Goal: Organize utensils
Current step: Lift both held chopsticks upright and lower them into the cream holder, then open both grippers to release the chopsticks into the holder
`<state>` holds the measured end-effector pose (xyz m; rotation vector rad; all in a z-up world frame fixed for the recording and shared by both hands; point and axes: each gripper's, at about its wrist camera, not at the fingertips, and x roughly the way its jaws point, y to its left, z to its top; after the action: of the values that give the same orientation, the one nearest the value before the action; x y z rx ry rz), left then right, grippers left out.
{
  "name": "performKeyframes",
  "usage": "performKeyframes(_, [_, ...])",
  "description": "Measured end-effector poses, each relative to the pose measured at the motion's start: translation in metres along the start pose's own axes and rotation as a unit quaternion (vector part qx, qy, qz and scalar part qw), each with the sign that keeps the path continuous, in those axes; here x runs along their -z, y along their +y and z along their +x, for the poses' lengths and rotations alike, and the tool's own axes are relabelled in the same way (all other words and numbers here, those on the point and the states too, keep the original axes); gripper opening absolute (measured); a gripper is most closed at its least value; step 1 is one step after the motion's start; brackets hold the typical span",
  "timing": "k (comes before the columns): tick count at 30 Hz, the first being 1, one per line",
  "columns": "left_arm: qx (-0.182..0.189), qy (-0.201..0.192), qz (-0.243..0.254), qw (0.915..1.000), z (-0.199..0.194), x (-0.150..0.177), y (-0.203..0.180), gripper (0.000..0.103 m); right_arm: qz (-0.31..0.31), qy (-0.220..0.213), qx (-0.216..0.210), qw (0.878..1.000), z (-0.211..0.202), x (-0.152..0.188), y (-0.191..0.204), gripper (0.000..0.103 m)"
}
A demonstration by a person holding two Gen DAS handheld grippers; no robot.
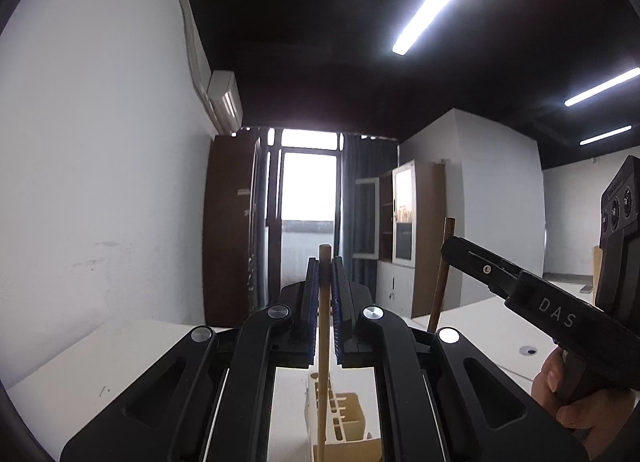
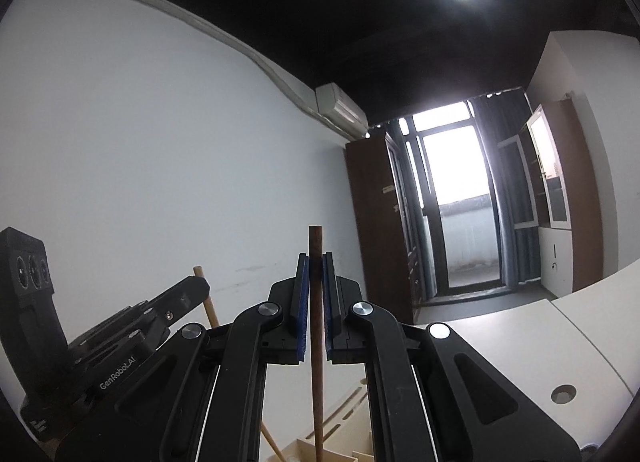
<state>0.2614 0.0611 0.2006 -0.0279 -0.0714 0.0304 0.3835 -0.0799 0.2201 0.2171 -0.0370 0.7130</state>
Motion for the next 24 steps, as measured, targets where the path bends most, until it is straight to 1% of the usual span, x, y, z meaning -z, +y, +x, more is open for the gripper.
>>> performKeyframes(3, [0.015, 0.043, -0.021, 0.9988, 0.017, 0.012, 0.008, 0.006, 0.006, 0.047, -0.004, 0.999, 0.014, 0.014, -0.006, 0.007])
performKeyframes(10, [0.043, 0.093, -0.031, 0.9943, 0.029, 0.033, 0.016, 0.006, -0.007, 0.088, 0.000, 0.996, 0.018, 0.034, -0.001, 0.007])
performKeyframes(14, [0.044, 0.096, -0.024, 0.9941, 0.024, 0.041, 0.024, 0.006, -0.014, 0.097, 0.001, 0.995, 0.013, 0.038, 0.001, 0.007])
performKeyframes(17, [0.055, 0.104, -0.035, 0.9925, 0.027, 0.041, 0.031, 0.006, -0.008, 0.110, -0.007, 0.994, 0.014, 0.041, -0.002, 0.007])
performKeyframes(20, [0.062, 0.110, -0.047, 0.9908, 0.030, 0.042, 0.037, 0.006, -0.007, 0.124, -0.005, 0.992, 0.015, 0.046, 0.000, 0.007])
performKeyframes(24, [0.070, 0.120, -0.051, 0.9890, 0.031, 0.041, 0.037, 0.006, -0.013, 0.130, -0.003, 0.991, 0.013, 0.048, 0.006, 0.008])
